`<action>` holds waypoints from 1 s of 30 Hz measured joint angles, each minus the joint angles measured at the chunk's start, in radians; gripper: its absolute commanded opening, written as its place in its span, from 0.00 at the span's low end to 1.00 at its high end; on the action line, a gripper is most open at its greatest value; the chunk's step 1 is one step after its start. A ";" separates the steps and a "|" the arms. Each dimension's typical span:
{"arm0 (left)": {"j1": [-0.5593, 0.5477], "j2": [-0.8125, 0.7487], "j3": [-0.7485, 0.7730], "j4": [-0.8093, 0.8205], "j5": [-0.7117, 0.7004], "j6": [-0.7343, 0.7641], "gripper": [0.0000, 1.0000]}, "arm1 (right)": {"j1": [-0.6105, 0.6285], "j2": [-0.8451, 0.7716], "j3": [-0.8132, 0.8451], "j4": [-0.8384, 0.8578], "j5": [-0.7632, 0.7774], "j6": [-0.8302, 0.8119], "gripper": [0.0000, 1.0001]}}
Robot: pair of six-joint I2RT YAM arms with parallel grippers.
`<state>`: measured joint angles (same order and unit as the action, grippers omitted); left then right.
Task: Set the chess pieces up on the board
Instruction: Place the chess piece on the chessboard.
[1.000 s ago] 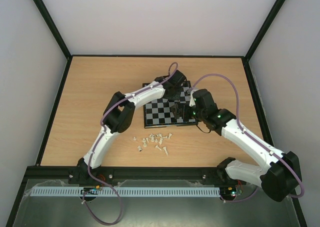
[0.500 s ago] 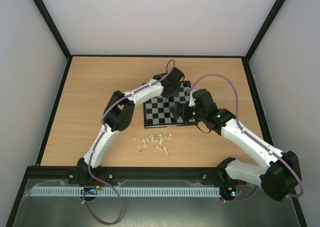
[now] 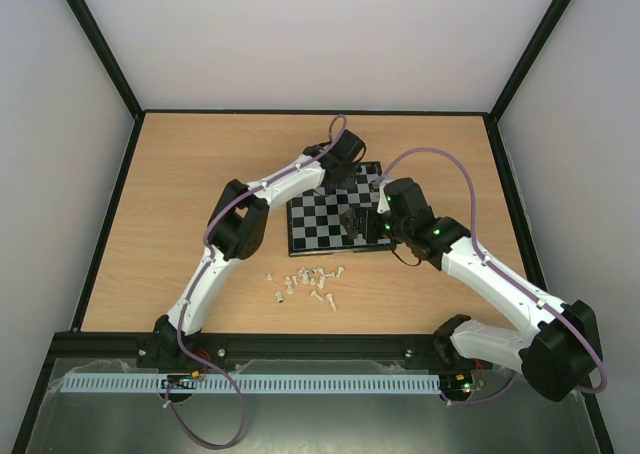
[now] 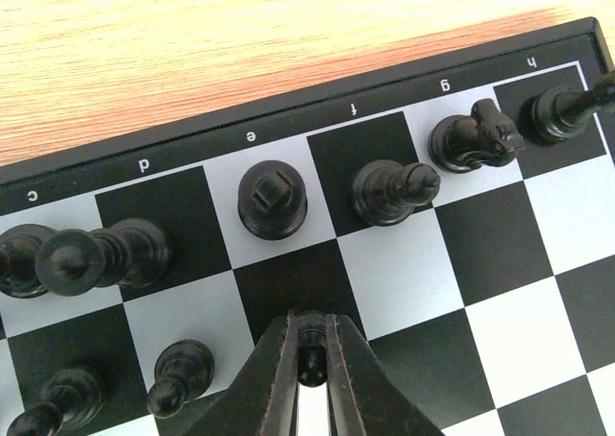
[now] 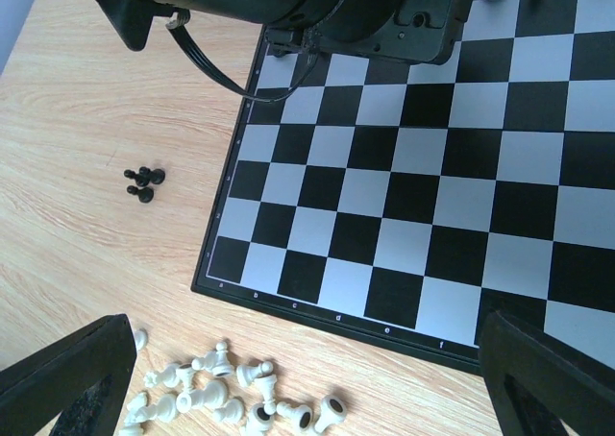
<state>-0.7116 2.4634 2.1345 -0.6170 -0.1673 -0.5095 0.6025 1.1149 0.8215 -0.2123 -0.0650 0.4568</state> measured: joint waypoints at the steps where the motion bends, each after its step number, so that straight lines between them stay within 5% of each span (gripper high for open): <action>1: 0.000 0.002 0.003 0.000 0.000 0.000 0.09 | 0.000 0.000 0.000 0.000 -0.001 0.000 0.99; 30: 0.011 0.008 0.008 0.006 0.003 -0.009 0.21 | 0.000 0.008 0.000 0.000 -0.014 0.000 0.99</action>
<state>-0.7010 2.4710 2.1422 -0.6113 -0.1638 -0.5186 0.6025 1.1225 0.8215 -0.2119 -0.0788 0.4568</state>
